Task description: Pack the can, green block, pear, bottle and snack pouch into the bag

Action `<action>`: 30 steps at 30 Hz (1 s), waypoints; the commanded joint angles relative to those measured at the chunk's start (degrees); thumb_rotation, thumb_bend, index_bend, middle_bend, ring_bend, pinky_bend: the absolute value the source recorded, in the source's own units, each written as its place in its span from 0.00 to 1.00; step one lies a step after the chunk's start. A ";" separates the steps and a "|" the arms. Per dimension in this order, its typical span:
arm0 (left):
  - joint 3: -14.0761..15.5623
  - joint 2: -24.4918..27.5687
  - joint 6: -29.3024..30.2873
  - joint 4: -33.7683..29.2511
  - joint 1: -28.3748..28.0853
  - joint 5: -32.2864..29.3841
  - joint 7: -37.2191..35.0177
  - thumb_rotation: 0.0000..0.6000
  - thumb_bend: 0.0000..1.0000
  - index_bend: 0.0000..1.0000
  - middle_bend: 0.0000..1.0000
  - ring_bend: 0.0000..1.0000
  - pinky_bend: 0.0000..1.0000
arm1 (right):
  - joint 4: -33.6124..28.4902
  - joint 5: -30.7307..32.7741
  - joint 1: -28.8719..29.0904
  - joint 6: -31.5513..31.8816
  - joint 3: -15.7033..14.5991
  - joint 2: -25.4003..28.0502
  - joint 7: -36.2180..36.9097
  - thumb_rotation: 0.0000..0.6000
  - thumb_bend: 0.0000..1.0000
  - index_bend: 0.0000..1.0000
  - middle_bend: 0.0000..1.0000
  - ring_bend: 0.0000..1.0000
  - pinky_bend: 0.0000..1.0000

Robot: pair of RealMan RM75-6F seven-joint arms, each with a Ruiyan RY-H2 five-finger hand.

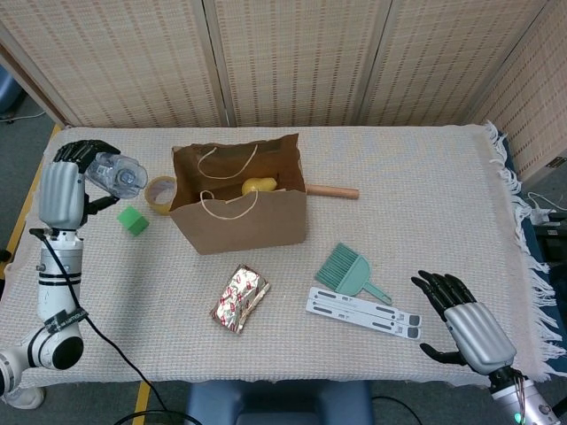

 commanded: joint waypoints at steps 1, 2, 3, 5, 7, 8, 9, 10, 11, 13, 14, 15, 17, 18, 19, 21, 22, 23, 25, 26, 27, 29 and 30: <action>-7.73 -0.42 -1.72 -12.96 -0.25 -7.78 -5.33 1.00 0.71 0.60 0.66 0.63 0.75 | 0.02 0.07 0.07 -0.18 -0.02 -0.03 -0.07 1.00 0.10 0.00 0.00 0.00 0.00; -8.17 -0.52 -1.90 -14.42 -0.52 -8.16 -5.20 1.00 0.71 0.61 0.66 0.63 0.75 | 0.04 0.09 0.09 -0.24 -0.03 -0.04 -0.10 1.00 0.10 0.00 0.00 0.00 0.00; -8.71 -0.77 -2.26 -16.10 -0.96 -8.63 -5.19 1.00 0.71 0.61 0.66 0.63 0.75 | 0.07 0.14 0.13 -0.33 -0.02 -0.07 -0.15 1.00 0.10 0.00 0.00 0.00 0.00; -9.47 -1.52 -2.49 -17.67 -1.86 -9.03 -4.96 1.00 0.71 0.61 0.66 0.63 0.75 | 0.12 0.26 0.19 -0.46 0.00 -0.11 -0.19 1.00 0.10 0.00 0.00 0.00 0.00; -10.01 -2.75 -2.78 -18.20 -3.26 -9.23 -4.06 1.00 0.71 0.61 0.66 0.63 0.75 | 0.18 0.37 0.24 -0.60 -0.01 -0.15 -0.23 1.00 0.10 0.00 0.00 0.00 0.00; -10.12 -3.40 -2.86 -17.97 -3.96 -9.17 -3.51 1.00 0.71 0.61 0.66 0.63 0.75 | 0.18 0.40 0.26 -0.66 -0.01 -0.18 -0.28 1.00 0.10 0.00 0.00 0.00 0.00; -10.15 -4.37 -3.09 -17.24 -4.98 -8.91 -2.78 1.00 0.71 0.61 0.66 0.63 0.75 | 0.22 0.43 0.29 -0.74 -0.03 -0.21 -0.39 1.00 0.10 0.00 0.00 0.00 0.00; -10.16 -5.18 -3.28 -16.54 -5.75 -8.71 -2.39 1.00 0.71 0.61 0.66 0.63 0.75 | 0.26 0.44 0.32 -0.84 -0.05 -0.24 -0.47 1.00 0.10 0.00 0.00 0.00 0.00; -10.13 -6.32 -3.43 -15.42 -6.75 -8.43 -1.82 1.00 0.71 0.61 0.66 0.63 0.75 | 0.29 0.48 0.34 -0.96 -0.10 -0.26 -0.55 1.00 0.10 0.00 0.00 0.00 0.00; -9.87 -8.05 -3.82 -13.72 -8.12 -8.42 -0.90 1.00 0.71 0.61 0.66 0.63 0.75 | 0.31 0.62 0.39 -1.06 -0.08 -0.32 -0.63 1.00 0.10 0.00 0.00 0.00 0.00; -9.68 -8.87 -4.13 -12.99 -8.70 -8.60 -0.51 1.00 0.71 0.61 0.66 0.63 0.75 | 0.32 0.71 0.40 -1.04 -0.03 -0.34 -0.64 1.00 0.10 0.00 0.00 0.00 0.00; -9.30 -9.87 -4.57 -12.00 -9.36 -8.77 0.00 1.00 0.71 0.61 0.66 0.63 0.75 | 0.32 0.82 0.42 -1.05 0.02 -0.33 -0.63 1.00 0.10 0.00 0.00 0.00 0.00; -8.62 -11.24 -5.31 -10.40 -10.19 -9.15 0.83 1.00 0.70 0.61 0.65 0.63 0.75 | 0.32 0.95 0.47 -1.06 0.08 -0.29 -0.54 1.00 0.10 0.00 0.00 0.00 0.00; -8.19 -12.02 -5.99 -9.45 -10.65 -9.52 1.18 1.00 0.70 0.60 0.65 0.63 0.75 | 0.28 1.02 0.51 -1.07 0.13 -0.25 -0.47 1.00 0.10 0.00 0.00 0.00 0.00; -7.78 -12.48 -6.63 -8.75 -10.96 -9.91 1.67 1.00 0.69 0.60 0.65 0.62 0.74 | 0.31 1.10 0.53 -1.08 0.16 -0.24 -0.43 1.00 0.10 0.00 0.00 0.00 0.00; -6.49 -12.72 -8.97 -8.04 -11.51 -10.88 3.01 1.00 0.67 0.57 0.63 0.60 0.73 | 0.37 1.25 0.59 -1.17 0.20 -0.22 -0.36 1.00 0.10 0.00 0.00 0.00 0.00; -5.86 -12.62 -10.00 -7.86 -11.69 -11.19 3.72 1.00 0.66 0.57 0.62 0.60 0.73 | 0.40 1.34 0.63 -1.23 0.23 -0.22 -0.33 1.00 0.10 0.00 0.00 0.00 0.00; -5.17 -12.45 -10.99 -7.84 -11.81 -11.46 4.47 1.00 0.61 0.52 0.57 0.55 0.68 | 0.43 1.49 0.69 -1.30 0.28 -0.22 -0.30 1.00 0.10 0.00 0.00 0.00 0.00; -3.61 -11.60 -13.69 -8.38 -12.06 -12.68 6.42 1.00 0.52 0.39 0.43 0.41 0.56 | 0.58 1.91 0.81 -1.50 0.38 -0.26 -0.21 1.00 0.10 0.00 0.00 0.00 0.00; -3.12 -10.99 -14.87 -8.92 -12.19 -13.54 7.42 1.00 0.46 0.27 0.28 0.27 0.42 | 0.64 2.10 0.89 -1.65 0.42 -0.28 -0.22 1.00 0.10 0.00 0.00 0.00 0.00; -2.95 -10.66 -15.46 -9.27 -12.25 -14.09 7.89 1.00 0.44 0.20 0.21 0.19 0.35 | 0.68 2.23 0.94 -1.76 0.44 -0.31 -0.25 1.00 0.10 0.00 0.00 0.00 0.00; -2.49 -9.88 -16.76 -9.76 -12.38 -14.68 8.65 1.00 0.41 0.07 0.06 0.07 0.23 | 0.74 2.37 1.03 -1.95 0.44 -0.37 -0.31 1.00 0.10 0.00 0.00 0.00 0.00; -2.18 -9.35 -17.39 -9.92 -12.40 -14.64 9.01 1.00 0.41 0.04 0.03 0.05 0.22 | 0.75 2.39 1.06 -2.02 0.44 -0.40 -0.38 1.00 0.10 0.00 0.00 0.00 0.00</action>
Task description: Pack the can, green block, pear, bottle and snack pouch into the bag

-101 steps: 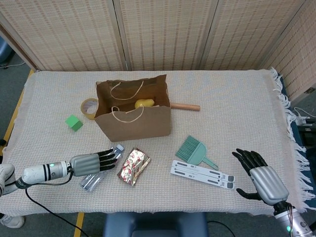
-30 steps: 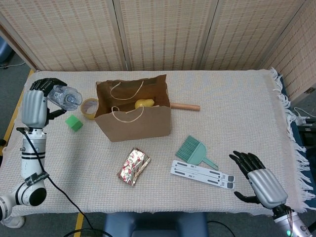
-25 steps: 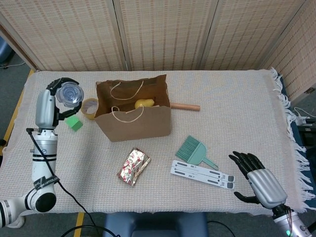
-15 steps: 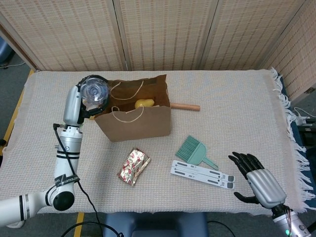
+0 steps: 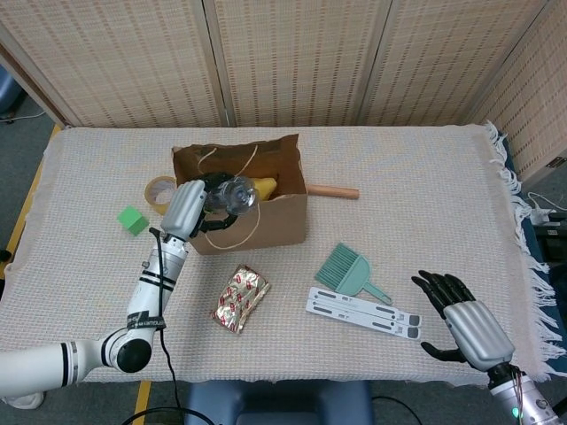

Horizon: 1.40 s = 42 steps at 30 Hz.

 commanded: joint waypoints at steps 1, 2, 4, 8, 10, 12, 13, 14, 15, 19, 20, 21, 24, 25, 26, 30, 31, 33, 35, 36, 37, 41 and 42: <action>1.22 1.58 -1.93 -0.84 -0.28 -0.60 1.19 1.00 0.41 0.03 0.02 0.03 0.21 | 0.02 0.02 0.04 -0.07 -0.01 -0.07 -0.12 1.00 0.10 0.00 0.00 0.00 0.00; 1.30 1.77 -2.00 -1.05 -0.14 -0.58 1.10 1.00 0.41 0.02 0.01 0.02 0.19 | -0.01 0.02 0.02 -0.01 0.00 -0.10 -0.18 1.00 0.10 0.00 0.00 0.00 0.00; 1.38 2.06 -2.07 -1.46 0.09 -0.51 0.85 1.00 0.41 0.01 0.00 0.01 0.18 | -0.09 0.02 -0.01 0.11 0.02 -0.11 -0.21 1.00 0.10 0.00 0.00 0.00 0.00; 1.21 2.73 -1.51 -2.63 0.67 0.11 0.25 1.00 0.41 0.00 0.00 0.00 0.18 | -0.14 -0.23 -0.14 0.34 -0.06 -0.11 -0.30 1.00 0.10 0.00 0.00 0.00 0.00; 0.98 3.11 -1.12 -3.32 0.99 0.39 -0.14 1.00 0.41 0.00 0.00 0.00 0.18 | -0.16 -0.41 -0.19 0.39 -0.15 -0.15 -0.41 1.00 0.10 0.00 0.00 0.00 0.00; 0.78 3.69 -0.98 -4.12 1.25 0.51 -0.36 1.00 0.41 0.00 0.00 0.00 0.18 | -0.22 -0.61 -0.25 0.44 -0.23 -0.23 -0.58 1.00 0.10 0.00 0.00 0.00 0.00; 0.69 3.94 -1.00 -4.38 1.29 0.34 -0.29 1.00 0.40 0.00 0.00 0.00 0.17 | -0.25 -0.69 -0.26 0.46 -0.26 -0.26 -0.68 1.00 0.10 0.00 0.00 0.00 0.00; 0.55 4.16 -1.05 -4.59 1.23 -0.14 -0.02 1.00 0.39 0.00 0.00 0.00 0.16 | -0.29 -0.74 -0.29 0.50 -0.27 -0.29 -0.78 1.00 0.10 0.00 0.00 0.00 0.00; 0.27 4.44 -1.23 -4.90 1.01 -1.12 0.49 1.00 0.38 0.00 0.00 0.00 0.15 | -0.32 -0.84 -0.34 0.58 -0.30 -0.32 -0.88 1.00 0.10 0.00 0.00 0.00 0.00; -0.84 4.48 -0.29 -5.16 0.05 -4.12 2.69 1.00 0.37 0.00 0.00 0.00 0.15 | -0.55 -1.39 -0.53 1.04 -0.37 -0.28 -0.98 1.00 0.10 0.00 0.00 0.00 0.00; -0.99 4.34 0.07 -5.08 -0.23 -4.82 3.41 1.00 0.36 0.00 0.00 0.00 0.15 | -0.61 -1.48 -0.57 1.15 -0.38 -0.24 -0.97 1.00 0.10 0.00 0.00 0.00 0.00; -1.12 4.22 0.30 -4.96 -0.55 -5.57 4.19 1.00 0.36 0.00 0.00 0.00 0.15 | -0.67 -1.52 -0.59 1.23 -0.36 -0.18 -0.92 1.00 0.10 0.00 0.00 0.00 0.00; -2.07 3.60 0.91 -4.16 -2.27 -8.58 7.00 1.00 0.35 0.00 0.00 0.00 0.14 | -0.75 -1.32 -0.56 1.32 -0.23 0.00 -0.67 1.00 0.10 0.00 0.00 0.00 0.00; -2.39 3.32 1.19 -3.82 -2.83 -9.25 7.74 1.00 0.35 0.00 0.00 0.00 0.14 | -0.76 -1.29 -0.54 1.30 -0.22 0.06 -0.55 1.00 0.10 0.00 0.00 0.00 0.00; -2.56 3.01 1.46 -3.33 -3.42 -9.84 8.65 1.00 0.35 0.00 0.00 0.00 0.14 | -0.75 -1.29 -0.49 1.25 -0.21 0.13 -0.45 1.00 0.10 0.00 0.00 0.00 0.00; -3.48 1.84 1.91 -1.95 -5.39 -13.48 11.14 1.00 0.35 0.00 0.00 0.00 0.12 | -0.62 -1.21 -0.41 1.28 -0.10 0.51 0.38 1.00 0.10 0.00 0.00 0.00 0.00; -3.77 1.68 1.97 -1.88 -5.60 -13.97 11.12 1.00 0.35 0.00 0.00 0.00 0.11 | -0.57 -1.12 -0.38 1.30 -0.03 0.58 0.60 1.00 0.10 0.00 0.00 0.00 0.00; -4.42 1.41 2.25 -1.91 -5.82 -14.49 10.64 1.00 0.35 0.00 0.00 0.00 0.11 | -0.37 -0.85 -0.32 1.31 0.10 0.67 0.94 1.00 0.10 0.00 0.00 0.00 0.00; -5.25 1.33 2.69 -1.95 -6.01 -14.62 10.06 1.00 0.35 0.00 0.00 0.00 0.11 | -0.12 -0.61 -0.25 1.28 0.22 0.68 1.09 1.00 0.10 0.00 0.00 0.00 0.00; -5.68 1.57 2.77 -2.03 -6.16 -14.70 10.01 1.00 0.36 0.00 0.00 0.00 0.11 | -0.07 -0.47 -0.21 1.20 0.26 0.68 1.18 1.00 0.10 0.00 0.00 0.00 0.00; -6.02 1.81 2.88 -2.05 -6.29 -14.67 10.07 1.00 0.36 0.00 0.00 0.00 0.11 | -0.08 -0.40 -0.18 1.16 0.28 0.71 1.25 1.00 0.10 0.00 0.00 0.00 0.00; -7.01 2.70 3.39 -1.83 -6.84 -15.89 11.02 1.00 0.37 0.00 0.00 0.00 0.11 | -0.20 -0.31 -0.14 1.15 0.36 0.79 1.39 1.00 0.10 0.00 0.00 0.00 0.00; -7.13 2.89 3.48 -1.79 -6.96 -16.96 11.52 1.00 0.38 0.00 0.00 0.00 0.11 | -0.22 -0.28 -0.13 1.12 0.36 0.78 1.36 1.00 0.10 0.00 0.00 0.00 0.00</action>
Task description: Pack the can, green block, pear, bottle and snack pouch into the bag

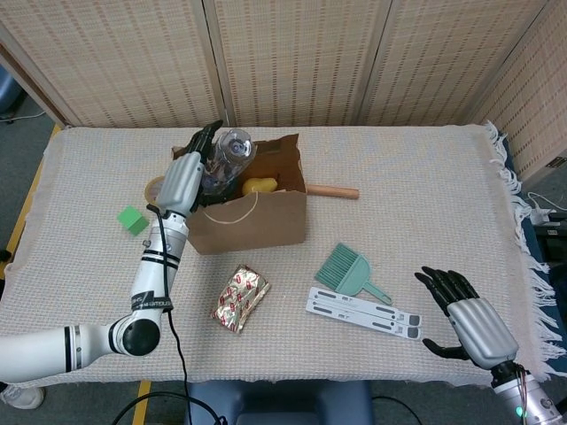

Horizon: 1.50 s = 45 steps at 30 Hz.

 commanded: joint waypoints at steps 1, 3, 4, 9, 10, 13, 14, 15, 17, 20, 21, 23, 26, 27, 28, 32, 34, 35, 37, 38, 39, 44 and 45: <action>-0.47 0.45 0.45 0.18 -0.41 -2.50 1.17 1.00 0.40 0.00 0.00 0.00 0.11 | -0.02 0.08 0.00 -0.04 0.00 -0.02 -0.07 1.00 0.10 0.00 0.00 0.00 0.00; -0.70 0.43 0.66 0.22 -0.57 -3.93 1.47 1.00 0.45 0.00 0.00 0.00 0.11 | -0.08 0.17 -0.01 -0.06 0.00 -0.03 -0.08 1.00 0.10 0.00 0.00 0.00 0.00; -0.68 0.48 0.68 0.24 -0.62 -4.22 1.66 1.00 0.46 0.00 0.00 0.00 0.11 | -0.10 0.18 -0.02 -0.05 0.00 -0.01 -0.08 1.00 0.10 0.00 0.00 0.00 0.00; 0.45 1.16 0.62 0.29 -0.82 -5.13 3.83 1.00 0.45 0.00 0.00 0.00 0.11 | -0.32 0.21 -0.01 -0.01 0.05 0.10 0.02 1.00 0.10 0.00 0.00 0.00 0.00; 0.75 1.61 0.16 -0.10 -0.90 -5.96 4.60 1.00 0.43 0.00 0.00 0.00 0.11 | -0.33 0.25 0.01 -0.04 0.07 0.13 0.04 1.00 0.10 0.00 0.00 0.00 0.00; 0.97 3.20 -1.95 -1.55 -1.45 -9.78 6.53 1.00 0.36 0.00 0.00 0.00 0.08 | -0.19 0.42 0.15 -0.44 0.02 0.15 0.03 1.00 0.10 0.00 0.00 0.00 0.00; 0.88 3.41 -2.32 -1.83 -1.62 -10.40 6.60 1.00 0.34 0.00 0.00 0.00 0.07 | -0.20 0.39 0.14 -0.43 0.00 0.16 0.05 1.00 0.10 0.00 0.00 0.00 0.00; 0.79 3.52 -2.59 -2.08 -1.87 -10.89 6.59 1.00 0.33 0.00 0.00 0.00 0.07 | -0.24 0.35 0.13 -0.43 -0.02 0.19 0.09 1.00 0.10 0.00 0.00 0.00 0.00; 0.86 3.41 -2.79 -2.25 -2.31 -10.98 6.59 1.00 0.33 0.00 0.00 0.00 0.07 | -0.32 0.27 0.11 -0.40 -0.03 0.24 0.08 1.00 0.10 0.00 0.00 0.00 0.00; 1.13 3.03 -3.10 -2.48 -3.02 -11.27 6.57 1.00 0.33 0.00 0.00 0.00 0.06 | -0.36 0.09 0.05 -0.31 -0.09 0.34 0.18 1.00 0.10 0.00 0.00 0.00 0.00; 1.30 2.88 -3.18 -2.48 -3.24 -11.34 6.56 1.00 0.32 0.00 0.00 0.00 0.06 | -0.34 0.03 0.02 -0.25 -0.10 0.37 0.26 1.00 0.10 0.00 0.00 0.00 0.00; 1.58 2.78 -3.21 -2.49 -3.51 -11.53 6.55 1.00 0.31 0.00 0.00 0.00 0.05 | -0.28 -0.06 0.01 -0.23 -0.12 0.43 0.38 1.00 0.10 0.00 0.00 0.00 0.00; 0.86 2.62 -3.24 -2.90 -3.47 -12.31 4.92 1.00 0.31 0.00 0.00 0.00 0.05 | -0.17 -0.09 0.01 -0.24 -0.12 0.46 0.55 1.00 0.10 0.00 0.00 0.00 0.00; -0.04 2.56 -3.30 -3.31 -3.42 -13.63 3.82 1.00 0.31 0.00 0.00 0.00 0.05 | -0.14 -0.06 0.03 -0.24 -0.10 0.45 0.64 1.00 0.10 0.00 0.00 0.00 0.00; -1.24 2.54 -3.45 -3.79 -3.37 -15.55 2.49 1.00 0.31 0.00 0.00 0.00 0.05 | -0.12 -0.03 0.05 -0.28 -0.08 0.46 0.68 1.00 0.10 0.00 0.00 0.00 0.00; -4.50 2.85 -2.65 -4.31 -3.98 -21.37 0.20 1.00 0.30 0.00 0.00 0.00 0.05 | -0.23 -0.19 0.06 -0.31 -0.13 0.57 0.79 1.00 0.10 0.00 0.00 0.00 0.00; -3.90 3.21 -1.99 -4.36 -3.88 -19.99 0.41 1.00 0.30 0.00 0.00 0.00 0.05 | -0.27 -0.31 -0.02 -0.12 -0.13 0.66 0.93 1.00 0.10 0.00 0.00 0.00 0.00; -3.43 3.41 -1.75 -4.38 -3.69 -18.93 0.51 1.00 0.31 0.00 0.00 0.00 0.05 | -0.28 -0.31 -0.04 -0.08 -0.13 0.69 0.98 1.00 0.10 0.00 0.00 0.00 0.00; -2.50 3.88 -1.02 -4.51 -3.02 -16.25 0.34 1.00 0.31 0.00 0.00 0.00 0.05 | -0.22 -0.22 -0.03 -0.11 -0.10 0.67 1.01 1.00 0.10 0.00 0.00 0.00 0.00; -2.44 4.09 -0.57 -4.77 -2.50 -15.08 -0.39 1.00 0.32 0.00 0.00 0.00 0.05 | -0.18 -0.21 0.00 -0.23 -0.14 0.64 0.94 1.00 0.10 0.00 0.00 0.00 0.00; -2.71 4.24 -0.26 -5.09 -2.05 -14.45 -1.28 1.00 0.33 0.00 0.00 0.00 0.05 | -0.17 -0.23 0.03 -0.34 -0.17 0.60 0.87 1.00 0.10 0.00 0.00 0.00 0.00; -4.59 6.25 0.81 -8.16 0.87 -10.78 -6.22 1.00 0.35 0.00 0.00 0.00 0.05 | -0.33 -0.73 -0.14 -0.10 -0.31 0.51 0.63 1.00 0.10 0.00 0.00 0.00 0.00; -4.64 6.85 0.90 -8.72 1.50 -10.13 -6.74 1.00 0.36 0.00 0.00 0.00 0.05 | -0.36 -0.87 -0.20 -0.01 -0.35 0.52 0.61 1.00 0.10 0.00 0.00 0.00 0.00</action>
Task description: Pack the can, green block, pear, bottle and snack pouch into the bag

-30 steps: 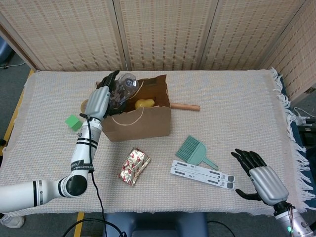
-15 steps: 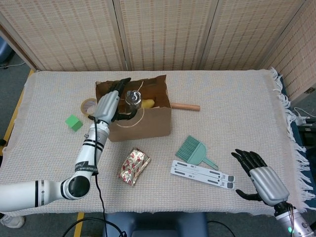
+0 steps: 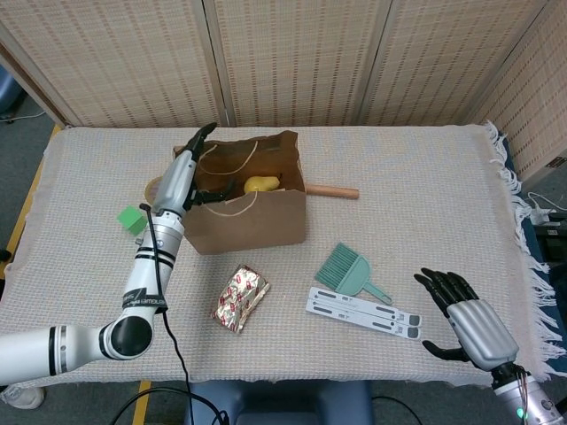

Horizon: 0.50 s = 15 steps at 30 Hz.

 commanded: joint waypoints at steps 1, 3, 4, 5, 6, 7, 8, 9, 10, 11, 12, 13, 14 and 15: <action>-0.79 2.70 1.04 -2.89 3.10 3.52 -3.04 1.00 0.37 0.00 0.00 0.00 0.05 | -0.08 -0.32 -0.14 0.20 -0.12 0.01 -0.05 1.00 0.10 0.00 0.00 0.00 0.00; -0.01 4.74 1.12 -4.36 5.15 5.30 -3.61 1.00 0.42 0.00 0.00 0.00 0.05 | -0.11 -0.68 -0.27 0.31 -0.27 0.08 -0.05 1.00 0.10 0.00 0.00 0.00 0.00; 0.60 5.77 1.14 -4.99 6.17 6.32 -3.64 1.00 0.46 0.00 0.00 0.00 0.05 | -0.10 -0.83 -0.31 0.36 -0.33 0.11 -0.05 1.00 0.10 0.00 0.00 0.00 0.00; 1.36 6.84 1.19 -5.61 7.26 7.62 -3.64 1.00 0.50 0.00 0.00 0.00 0.05 | -0.11 -0.98 -0.35 0.39 -0.39 0.12 -0.05 1.00 0.10 0.00 0.00 0.00 0.00; 2.61 8.28 1.29 -6.46 8.85 9.65 -3.62 1.00 0.53 0.00 0.00 0.00 0.06 | -0.09 -1.14 -0.40 0.41 -0.47 0.13 -0.05 1.00 0.10 0.00 0.00 0.00 0.00; 3.74 9.41 1.26 -7.08 10.10 11.27 -3.52 1.00 0.54 0.00 0.00 0.00 0.06 | -0.08 -1.24 -0.43 0.42 -0.52 0.10 -0.07 1.00 0.10 0.00 0.00 0.00 0.00; 4.95 10.61 1.05 -7.75 11.42 13.06 -3.57 1.00 0.54 0.00 0.00 0.00 0.06 | -0.11 -1.35 -0.46 0.42 -0.57 0.05 -0.07 1.00 0.10 0.00 0.00 0.00 0.00; 6.69 12.25 0.72 -8.51 13.30 15.79 -3.75 1.00 0.54 0.00 0.00 0.00 0.07 | -0.17 -1.53 -0.49 0.40 -0.66 0.02 -0.09 1.00 0.10 0.00 0.00 0.00 0.00; 8.12 13.50 0.40 -8.94 14.72 17.97 -3.86 1.00 0.54 0.00 0.00 0.00 0.09 | -0.21 -1.69 -0.53 0.42 -0.73 0.01 -0.15 1.00 0.10 0.00 0.00 0.00 0.00; 9.54 14.67 0.12 -9.22 16.16 20.33 -4.16 1.00 0.54 0.00 0.00 0.00 0.11 | -0.25 -1.86 -0.56 0.45 -0.78 -0.02 -0.26 1.00 0.10 0.00 0.00 0.00 0.00; 11.47 15.94 -0.07 -9.26 18.10 23.88 -4.86 1.00 0.54 0.01 0.00 0.00 0.14 | -0.30 -2.06 -0.63 0.50 -0.87 -0.05 -0.41 1.00 0.10 0.00 0.00 0.00 0.00; 12.98 16.67 0.01 -9.05 19.57 26.78 -5.49 1.00 0.54 0.02 0.00 0.00 0.16 | -0.30 -2.19 -0.70 0.55 -0.94 -0.08 -0.48 1.00 0.10 0.00 0.00 0.00 0.00; 14.49 17.12 0.28 -8.57 21.01 29.96 -6.31 1.00 0.54 0.05 0.02 0.03 0.20 | -0.34 -2.28 -0.74 0.58 -0.99 -0.12 -0.53 1.00 0.10 0.00 0.00 0.00 0.00; 16.63 17.39 0.78 -7.55 22.89 34.48 -7.57 1.00 0.54 0.07 0.05 0.06 0.24 | -0.37 -2.33 -0.79 0.62 -1.02 -0.17 -0.60 1.00 0.10 0.00 0.00 0.00 0.00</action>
